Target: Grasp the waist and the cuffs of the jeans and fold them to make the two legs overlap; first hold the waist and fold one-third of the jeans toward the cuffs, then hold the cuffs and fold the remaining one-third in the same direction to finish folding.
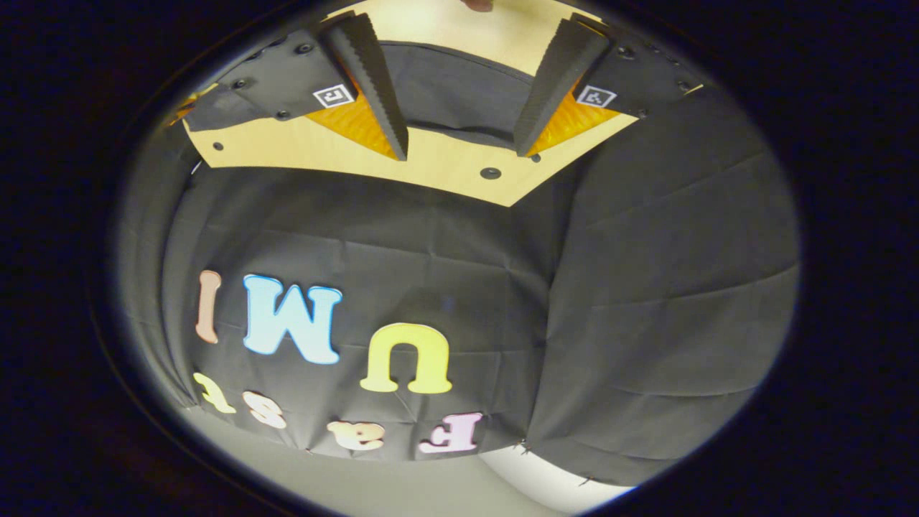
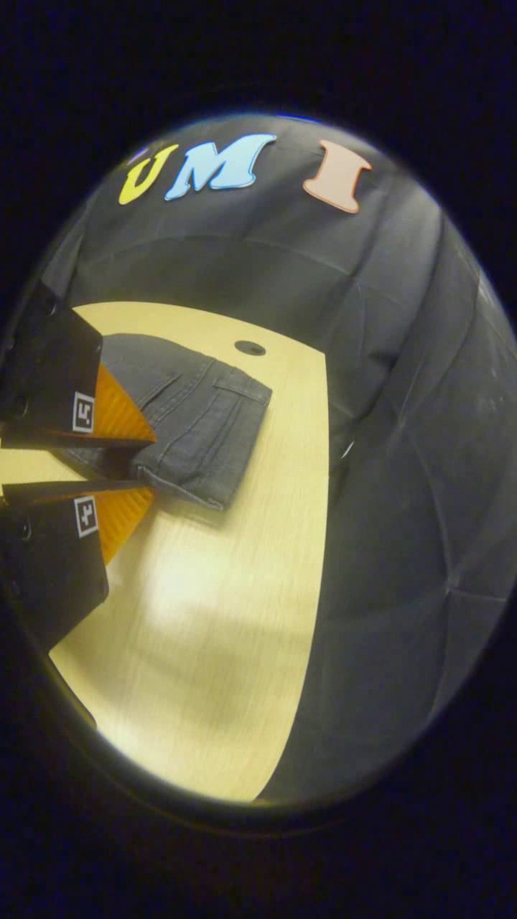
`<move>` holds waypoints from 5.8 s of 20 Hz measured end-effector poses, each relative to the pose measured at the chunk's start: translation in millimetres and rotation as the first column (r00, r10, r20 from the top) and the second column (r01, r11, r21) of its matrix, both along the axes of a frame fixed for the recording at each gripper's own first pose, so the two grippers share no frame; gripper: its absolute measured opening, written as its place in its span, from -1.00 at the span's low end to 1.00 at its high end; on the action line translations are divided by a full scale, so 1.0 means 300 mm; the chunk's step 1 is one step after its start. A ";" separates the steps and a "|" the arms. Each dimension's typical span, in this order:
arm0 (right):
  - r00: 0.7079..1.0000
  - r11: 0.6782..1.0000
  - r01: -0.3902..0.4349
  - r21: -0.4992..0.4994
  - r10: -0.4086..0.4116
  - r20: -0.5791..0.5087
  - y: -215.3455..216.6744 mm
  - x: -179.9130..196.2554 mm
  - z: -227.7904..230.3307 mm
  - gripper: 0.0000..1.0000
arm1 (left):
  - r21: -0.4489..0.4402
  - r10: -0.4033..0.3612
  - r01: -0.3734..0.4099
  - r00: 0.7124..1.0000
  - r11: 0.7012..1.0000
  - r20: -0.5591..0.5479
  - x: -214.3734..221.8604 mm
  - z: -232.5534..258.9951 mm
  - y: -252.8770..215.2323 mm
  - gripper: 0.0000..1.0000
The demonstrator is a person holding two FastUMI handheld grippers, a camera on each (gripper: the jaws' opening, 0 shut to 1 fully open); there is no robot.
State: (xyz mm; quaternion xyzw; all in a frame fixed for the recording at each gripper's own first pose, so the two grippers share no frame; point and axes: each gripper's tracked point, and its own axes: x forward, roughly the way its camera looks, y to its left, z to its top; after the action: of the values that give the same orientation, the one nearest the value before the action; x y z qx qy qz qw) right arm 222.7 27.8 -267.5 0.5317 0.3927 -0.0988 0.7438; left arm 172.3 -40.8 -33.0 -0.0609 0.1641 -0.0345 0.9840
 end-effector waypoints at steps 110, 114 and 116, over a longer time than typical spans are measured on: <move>0.715 0.657 -0.083 -0.749 0.563 0.415 0.388 -0.443 0.776 0.86 | -0.724 -0.393 0.222 0.916 0.653 -0.074 0.105 -0.021 -0.600 -0.82; 0.724 0.667 -0.088 -0.740 0.553 0.412 0.339 -0.447 0.741 0.86 | -0.631 -0.576 0.399 0.812 0.665 -0.095 -0.073 -0.084 -1.067 -0.82; 0.728 0.679 -0.103 -0.727 0.549 0.410 0.322 -0.456 0.716 0.85 | -0.535 -0.636 0.474 0.754 0.699 -0.164 -0.186 -0.227 -1.242 -0.82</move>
State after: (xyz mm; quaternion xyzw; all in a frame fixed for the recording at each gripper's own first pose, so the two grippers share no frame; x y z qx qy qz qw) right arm 85.9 124.5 -52.9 0.1512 0.1685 0.0852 0.9703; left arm 116.7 -413.4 -101.1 -0.2447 0.3272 -0.3614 0.8381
